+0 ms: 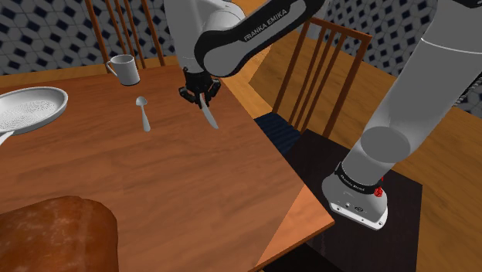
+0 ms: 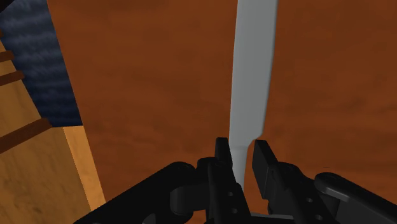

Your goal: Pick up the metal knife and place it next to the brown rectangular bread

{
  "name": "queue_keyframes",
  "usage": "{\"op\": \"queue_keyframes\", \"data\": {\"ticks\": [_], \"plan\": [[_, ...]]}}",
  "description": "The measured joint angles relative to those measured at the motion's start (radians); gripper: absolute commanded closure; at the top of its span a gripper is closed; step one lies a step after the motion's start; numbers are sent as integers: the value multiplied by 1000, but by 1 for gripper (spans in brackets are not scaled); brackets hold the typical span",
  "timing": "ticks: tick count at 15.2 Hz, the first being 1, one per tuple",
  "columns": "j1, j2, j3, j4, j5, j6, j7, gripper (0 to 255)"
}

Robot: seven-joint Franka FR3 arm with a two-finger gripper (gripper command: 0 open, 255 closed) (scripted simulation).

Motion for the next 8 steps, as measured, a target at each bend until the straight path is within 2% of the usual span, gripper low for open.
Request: {"op": "queue_keyframes", "data": {"ticks": [8], "plan": [[-3, -56, 3, 52, 55, -90, -53, 255]]}}
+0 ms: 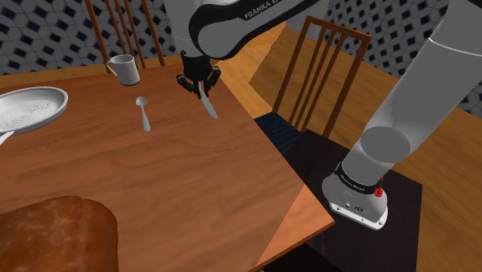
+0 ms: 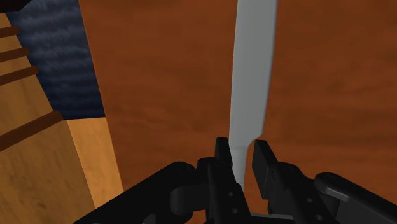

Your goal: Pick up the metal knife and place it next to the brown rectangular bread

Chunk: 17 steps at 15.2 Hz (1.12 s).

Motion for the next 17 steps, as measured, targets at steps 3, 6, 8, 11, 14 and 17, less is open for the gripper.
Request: {"op": "queue_keyframes", "data": {"ticks": [3, 6, 8, 11, 14, 17], "plan": [[0, -16, 0, 25, 16, -36, -17, 255], [-1, -32, -1, 51, 31, -72, -35, 255], [-1, -37, -1, 71, 37, -96, -43, 255], [-2, -48, -3, 101, 47, -133, -59, 255], [-2, -56, -4, 134, 55, -171, -70, 255], [-1, -65, -3, 164, 64, -208, -79, 255]]}}
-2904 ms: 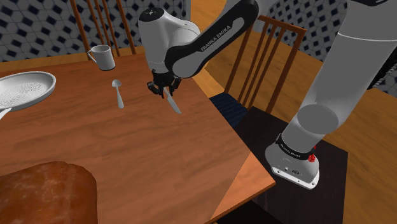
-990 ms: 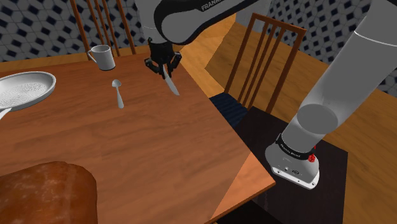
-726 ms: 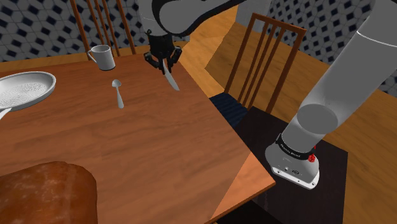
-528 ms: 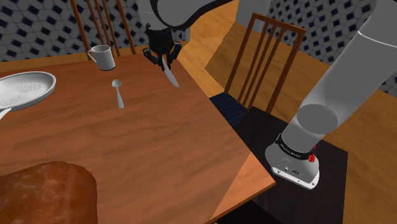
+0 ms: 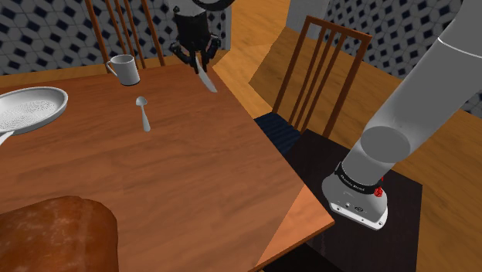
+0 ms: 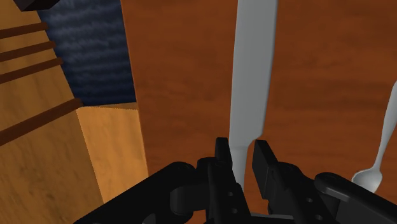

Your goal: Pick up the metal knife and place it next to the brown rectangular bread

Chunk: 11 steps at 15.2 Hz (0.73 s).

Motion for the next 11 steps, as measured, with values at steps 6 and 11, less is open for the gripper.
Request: {"op": "queue_keyframes", "data": {"ticks": [6, 11], "plan": [[0, -3, 0, 75, 6, -75, -18, 255], [43, -34, 47, 63, 27, -108, 61, 255]]}}
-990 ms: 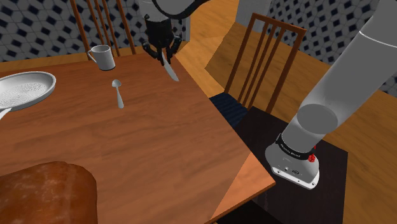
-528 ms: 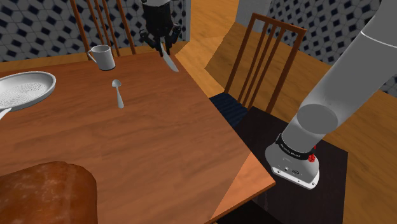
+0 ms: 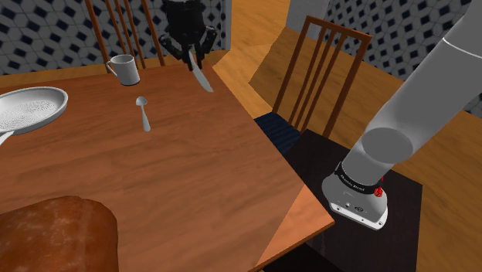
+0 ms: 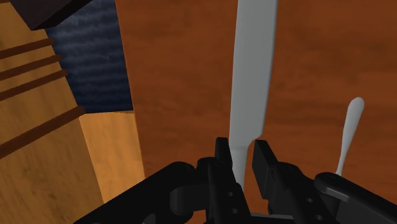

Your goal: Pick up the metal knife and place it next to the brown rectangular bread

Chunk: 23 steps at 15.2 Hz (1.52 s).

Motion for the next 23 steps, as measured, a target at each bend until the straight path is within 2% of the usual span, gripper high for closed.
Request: {"op": "queue_keyframes", "data": {"ticks": [8, 16, 23], "plan": [[80, -19, 100, 2, 23, -53, 168, 255], [169, 72, 222, 83, -22, -114, 382, 255], [179, 80, 233, 9, -29, -42, 422, 255]]}}
